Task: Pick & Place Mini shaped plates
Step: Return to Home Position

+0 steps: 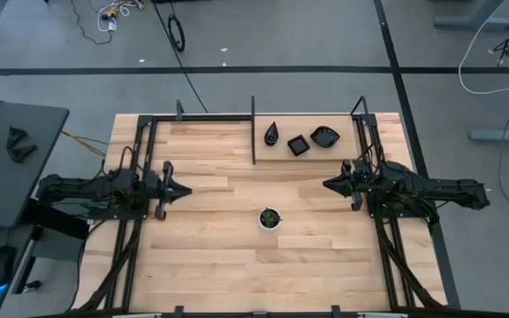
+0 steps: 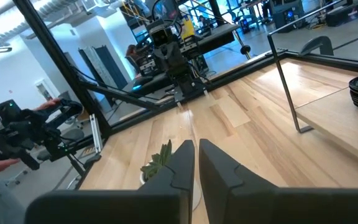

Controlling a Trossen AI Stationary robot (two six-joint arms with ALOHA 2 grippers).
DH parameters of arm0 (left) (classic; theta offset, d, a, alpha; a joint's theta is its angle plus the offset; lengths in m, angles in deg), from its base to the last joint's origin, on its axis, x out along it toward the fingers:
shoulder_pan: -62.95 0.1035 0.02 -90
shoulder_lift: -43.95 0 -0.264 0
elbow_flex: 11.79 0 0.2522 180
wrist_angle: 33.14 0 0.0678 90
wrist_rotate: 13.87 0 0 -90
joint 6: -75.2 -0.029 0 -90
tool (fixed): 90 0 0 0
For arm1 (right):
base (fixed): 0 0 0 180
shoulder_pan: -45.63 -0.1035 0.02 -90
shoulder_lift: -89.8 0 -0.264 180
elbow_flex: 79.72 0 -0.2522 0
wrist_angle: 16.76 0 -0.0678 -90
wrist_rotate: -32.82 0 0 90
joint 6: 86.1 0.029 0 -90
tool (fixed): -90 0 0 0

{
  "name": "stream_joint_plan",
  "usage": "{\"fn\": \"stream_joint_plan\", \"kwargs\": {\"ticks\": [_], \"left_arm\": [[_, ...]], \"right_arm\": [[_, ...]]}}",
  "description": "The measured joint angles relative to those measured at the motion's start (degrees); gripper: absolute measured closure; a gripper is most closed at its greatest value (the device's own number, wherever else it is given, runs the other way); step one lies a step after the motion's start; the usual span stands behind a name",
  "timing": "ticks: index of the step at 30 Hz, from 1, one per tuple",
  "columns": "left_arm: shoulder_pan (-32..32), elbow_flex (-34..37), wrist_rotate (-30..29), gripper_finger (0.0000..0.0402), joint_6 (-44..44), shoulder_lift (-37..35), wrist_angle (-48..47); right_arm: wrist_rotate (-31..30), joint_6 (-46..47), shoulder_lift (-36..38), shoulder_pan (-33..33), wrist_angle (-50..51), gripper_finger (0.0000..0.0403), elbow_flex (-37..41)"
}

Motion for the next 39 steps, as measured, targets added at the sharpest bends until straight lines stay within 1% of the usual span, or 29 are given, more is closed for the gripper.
{"fn": "stream_joint_plan", "kwargs": {"ticks": [2,5,11,19,22,37,39], "left_arm": [[0.00,0.00,1.35,0.0365,-1.84,0.02,-0.31],[0.02,0.00,3.00,0.0365,-1.12,0.02,-0.65],[0.02,0.02,3.02,0.0365,0.81,0.02,-0.57],[0.09,0.11,2.22,0.0365,12.39,0.37,2.25],[0.09,0.11,2.18,0.0365,15.27,0.37,2.41],[0.09,0.11,2.00,0.0365,15.26,0.37,2.78],[0.09,0.11,1.99,0.0365,15.25,0.37,2.78]], "right_arm": [[0.00,-0.02,0.02,0.00,0.00,0.0375,0.00],[0.00,-0.02,0.00,0.00,-0.01,0.0375,0.00],[-0.01,-0.02,0.00,-0.01,0.00,0.0375,0.00],[-0.02,-0.02,0.00,0.00,0.00,0.0375,0.00],[-0.01,-0.02,0.01,-0.01,-0.01,0.0375,0.00],[-0.04,-0.02,0.01,-0.04,0.01,0.0375,0.00],[-1.76,-0.47,1.17,-0.39,0.51,0.0375,0.00]]}}
